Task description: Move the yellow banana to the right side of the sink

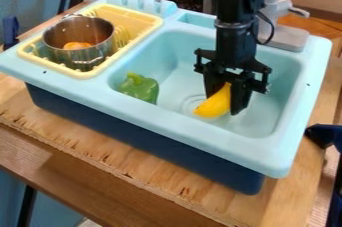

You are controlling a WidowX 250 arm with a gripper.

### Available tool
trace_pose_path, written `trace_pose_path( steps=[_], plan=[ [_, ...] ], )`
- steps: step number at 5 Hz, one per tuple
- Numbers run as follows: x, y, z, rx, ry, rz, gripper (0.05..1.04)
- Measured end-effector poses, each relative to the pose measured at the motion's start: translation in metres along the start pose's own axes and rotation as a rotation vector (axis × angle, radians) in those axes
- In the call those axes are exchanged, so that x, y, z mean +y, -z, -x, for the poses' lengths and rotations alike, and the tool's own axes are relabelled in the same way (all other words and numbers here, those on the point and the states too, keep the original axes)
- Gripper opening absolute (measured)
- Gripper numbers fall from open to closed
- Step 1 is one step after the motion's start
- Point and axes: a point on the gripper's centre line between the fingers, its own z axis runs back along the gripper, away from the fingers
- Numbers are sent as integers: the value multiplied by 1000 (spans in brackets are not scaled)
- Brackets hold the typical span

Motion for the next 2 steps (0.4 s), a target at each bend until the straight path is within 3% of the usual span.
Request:
trace_pose_path(
  steps=[1,2],
  plan=[
    [-2,0,-1,-4,11,-2,474],
    [-9,4,-2,-6,15,45,474]
  ],
)
